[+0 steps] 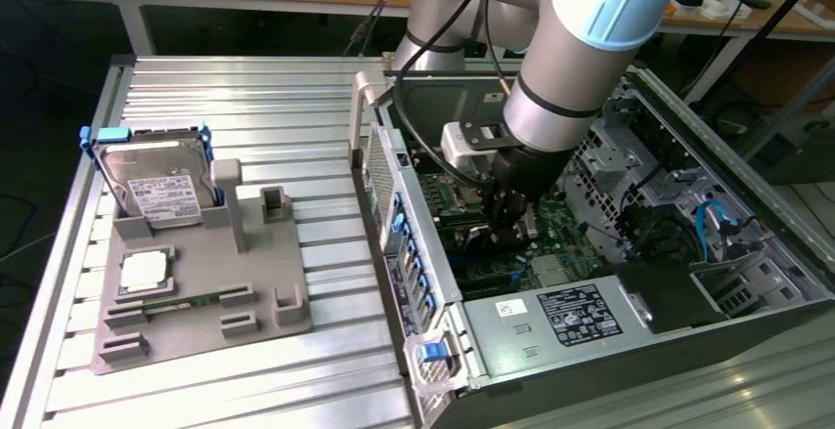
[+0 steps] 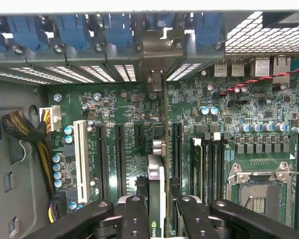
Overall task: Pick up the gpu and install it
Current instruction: 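Insert the gpu into the slot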
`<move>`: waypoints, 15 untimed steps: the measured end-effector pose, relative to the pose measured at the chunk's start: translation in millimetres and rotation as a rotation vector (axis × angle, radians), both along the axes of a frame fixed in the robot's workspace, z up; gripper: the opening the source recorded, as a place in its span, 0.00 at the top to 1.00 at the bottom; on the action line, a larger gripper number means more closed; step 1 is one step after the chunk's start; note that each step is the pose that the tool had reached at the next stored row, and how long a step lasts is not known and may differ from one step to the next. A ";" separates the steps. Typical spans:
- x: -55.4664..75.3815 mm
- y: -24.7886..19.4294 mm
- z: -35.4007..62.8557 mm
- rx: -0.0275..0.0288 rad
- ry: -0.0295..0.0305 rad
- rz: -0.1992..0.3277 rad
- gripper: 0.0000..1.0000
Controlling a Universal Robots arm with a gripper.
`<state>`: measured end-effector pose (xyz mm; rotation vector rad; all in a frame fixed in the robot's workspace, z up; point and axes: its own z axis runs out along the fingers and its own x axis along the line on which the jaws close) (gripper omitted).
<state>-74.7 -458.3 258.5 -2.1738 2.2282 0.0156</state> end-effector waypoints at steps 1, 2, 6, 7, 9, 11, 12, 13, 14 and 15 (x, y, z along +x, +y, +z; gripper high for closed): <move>0.0 0.0 0.0 0.0000 0.0000 0.000 0.73; 0.0 0.0 0.0 0.0000 0.0000 0.000 0.73; -0.1 -0.1 -1.4 0.0002 0.0000 0.000 0.73; -0.1 -0.1 -2.5 0.0000 0.0001 0.000 0.73; 0.0 0.0 -3.9 0.0000 0.0001 0.000 0.73; 0.0 0.0 -4.5 0.0001 0.0002 0.000 0.73; 0.0 0.0 -4.8 0.0000 0.0001 0.000 0.73; 0.0 0.0 -5.0 0.0001 0.0001 0.000 0.73; 0.0 0.0 -5.2 0.0001 0.0001 0.000 0.73; 0.0 -0.1 -5.4 0.0001 0.0001 0.000 0.73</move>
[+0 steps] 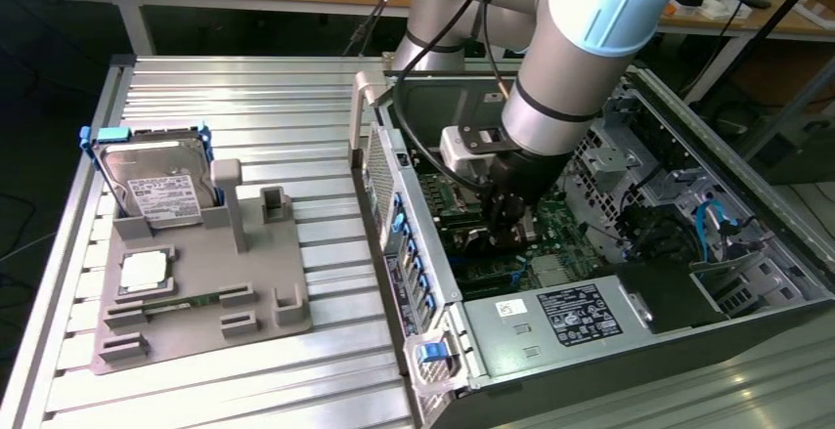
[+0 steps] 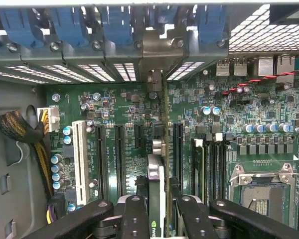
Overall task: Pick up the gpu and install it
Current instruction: 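Insert the gpu into the slot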
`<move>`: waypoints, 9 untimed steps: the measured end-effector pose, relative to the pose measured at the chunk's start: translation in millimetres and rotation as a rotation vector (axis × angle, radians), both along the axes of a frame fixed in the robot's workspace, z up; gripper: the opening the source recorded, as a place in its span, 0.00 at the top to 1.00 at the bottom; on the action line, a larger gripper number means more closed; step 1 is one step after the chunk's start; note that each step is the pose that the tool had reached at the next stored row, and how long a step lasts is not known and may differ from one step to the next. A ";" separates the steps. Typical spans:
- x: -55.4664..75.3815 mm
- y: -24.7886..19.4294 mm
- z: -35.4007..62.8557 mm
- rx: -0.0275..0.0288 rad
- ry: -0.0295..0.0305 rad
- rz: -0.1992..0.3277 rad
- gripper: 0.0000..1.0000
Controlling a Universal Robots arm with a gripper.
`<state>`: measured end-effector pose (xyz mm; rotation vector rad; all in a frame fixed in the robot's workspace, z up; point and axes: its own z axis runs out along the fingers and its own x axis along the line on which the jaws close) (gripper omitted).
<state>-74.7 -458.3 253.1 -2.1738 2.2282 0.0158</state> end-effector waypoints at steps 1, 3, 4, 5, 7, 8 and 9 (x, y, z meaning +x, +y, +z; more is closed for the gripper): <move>0.0 0.0 -0.3 0.0000 0.0000 0.000 0.73; 0.0 0.0 -0.9 0.0000 0.0000 0.000 0.73; 0.0 0.0 -1.1 0.0001 -0.0001 0.000 0.73; -0.1 0.0 -1.3 0.0002 -0.0001 0.000 0.73; -0.2 0.0 -1.5 0.0000 -0.0012 0.000 0.73; -0.3 0.0 -1.6 0.0000 -0.0027 0.000 0.73; -0.4 0.0 -1.8 0.0002 -0.0053 0.000 0.73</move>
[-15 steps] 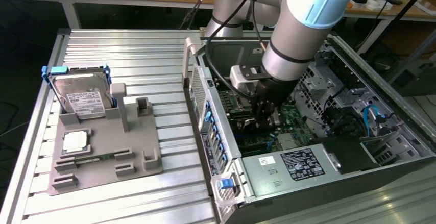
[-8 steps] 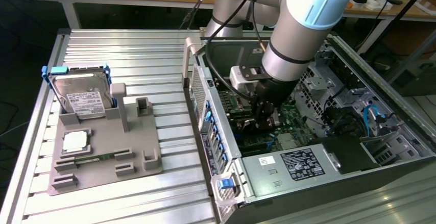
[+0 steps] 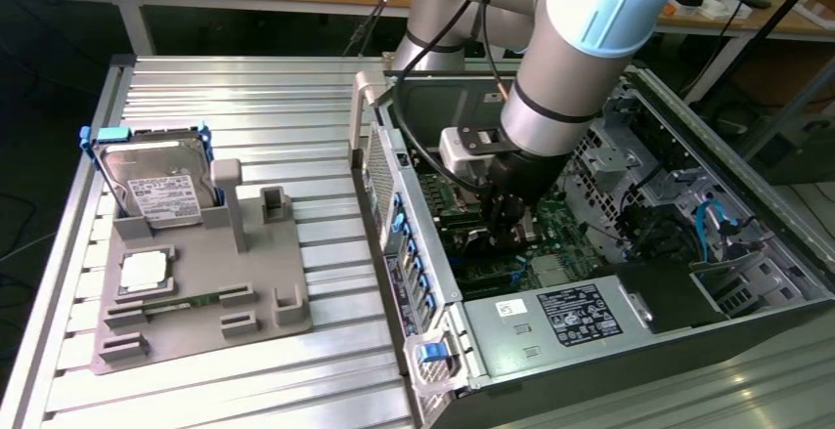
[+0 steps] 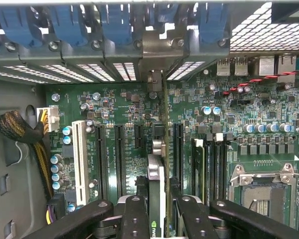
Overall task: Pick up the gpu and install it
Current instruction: 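Insert the gpu into the slot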
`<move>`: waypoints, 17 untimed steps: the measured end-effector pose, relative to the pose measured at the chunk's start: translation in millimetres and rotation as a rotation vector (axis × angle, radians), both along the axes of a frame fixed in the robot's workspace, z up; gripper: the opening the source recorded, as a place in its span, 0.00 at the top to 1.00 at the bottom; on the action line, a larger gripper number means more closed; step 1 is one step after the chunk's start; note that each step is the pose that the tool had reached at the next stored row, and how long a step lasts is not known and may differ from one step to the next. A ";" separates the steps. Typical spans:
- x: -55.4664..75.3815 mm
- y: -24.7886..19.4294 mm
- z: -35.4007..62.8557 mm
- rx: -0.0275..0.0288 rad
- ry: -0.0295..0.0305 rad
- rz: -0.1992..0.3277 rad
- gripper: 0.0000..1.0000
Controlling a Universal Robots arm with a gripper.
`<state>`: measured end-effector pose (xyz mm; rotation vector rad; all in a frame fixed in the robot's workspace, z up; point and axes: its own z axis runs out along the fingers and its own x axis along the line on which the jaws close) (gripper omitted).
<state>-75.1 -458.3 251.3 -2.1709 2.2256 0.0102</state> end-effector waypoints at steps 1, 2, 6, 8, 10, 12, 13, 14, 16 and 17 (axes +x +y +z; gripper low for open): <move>-0.1 0.0 -0.1 0.0002 -0.0032 0.000 0.73; -0.3 0.1 -0.2 0.0003 -0.0073 0.000 0.73; -2.2 0.0 -0.5 0.0001 -0.0250 0.000 0.73; -2.8 0.0 -0.7 0.0001 -0.0302 0.000 0.73; -2.8 0.0 -0.7 0.0001 -0.0302 0.000 0.73; -2.9 0.0 -0.8 0.0002 -0.0301 0.000 0.73; -2.9 0.0 -0.8 0.0010 -0.0301 0.000 0.73; -2.9 0.1 -0.9 0.0026 -0.0302 0.000 0.73; -2.9 0.0 -0.9 0.0041 -0.0300 0.000 0.73; -2.9 0.0 -0.9 0.0049 -0.0300 0.000 0.73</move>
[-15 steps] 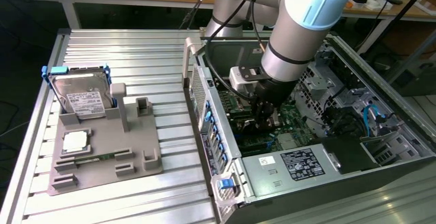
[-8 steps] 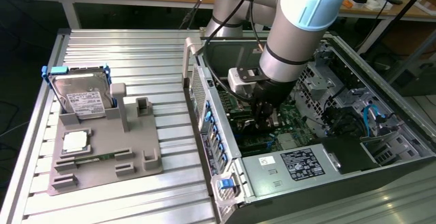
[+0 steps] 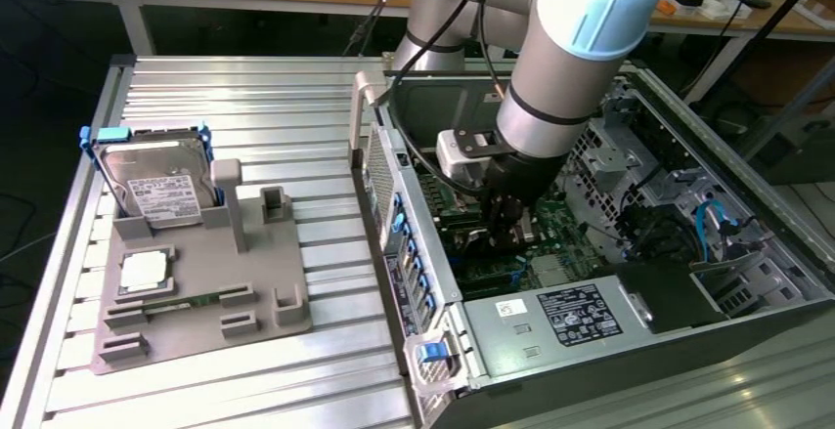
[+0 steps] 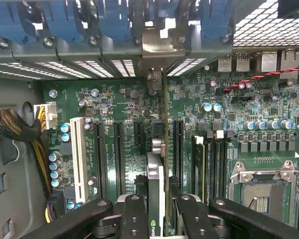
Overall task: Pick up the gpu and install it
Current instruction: 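Insert the gpu into the slot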
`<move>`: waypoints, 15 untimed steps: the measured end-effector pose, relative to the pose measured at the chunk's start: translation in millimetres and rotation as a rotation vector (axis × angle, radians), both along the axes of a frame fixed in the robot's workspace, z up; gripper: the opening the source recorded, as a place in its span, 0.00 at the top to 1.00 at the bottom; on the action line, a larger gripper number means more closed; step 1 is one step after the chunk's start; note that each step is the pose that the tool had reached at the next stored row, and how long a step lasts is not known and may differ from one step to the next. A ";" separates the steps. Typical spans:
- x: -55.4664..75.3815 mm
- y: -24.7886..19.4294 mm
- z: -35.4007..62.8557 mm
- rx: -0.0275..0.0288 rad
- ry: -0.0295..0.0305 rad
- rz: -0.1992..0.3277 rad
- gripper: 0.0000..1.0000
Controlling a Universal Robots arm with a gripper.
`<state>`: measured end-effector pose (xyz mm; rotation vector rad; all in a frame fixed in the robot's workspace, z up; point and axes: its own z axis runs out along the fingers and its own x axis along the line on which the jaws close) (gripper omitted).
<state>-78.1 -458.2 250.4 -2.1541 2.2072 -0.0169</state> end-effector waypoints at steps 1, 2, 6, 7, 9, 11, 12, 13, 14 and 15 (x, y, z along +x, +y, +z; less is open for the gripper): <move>0.0 0.0 -0.2 0.0006 0.0001 0.000 0.73; 0.0 -0.1 -0.6 0.0018 -0.0001 0.000 0.73; 0.0 0.0 -2.1 0.0060 0.0002 0.000 0.73; -0.1 0.0 -2.4 0.0072 0.0003 0.000 0.73; -0.1 0.0 -3.2 0.0100 0.0002 0.000 0.73; -0.3 0.0 -4.0 0.0128 0.0004 0.000 0.73; -0.4 0.0 -4.5 0.0146 0.0002 0.000 0.73; -0.5 -0.1 -4.9 0.0157 0.0002 0.000 0.73; -0.6 -0.1 -5.4 0.0168 0.0004 0.000 0.73; -0.8 -0.2 -5.8 0.0180 0.0006 0.000 0.73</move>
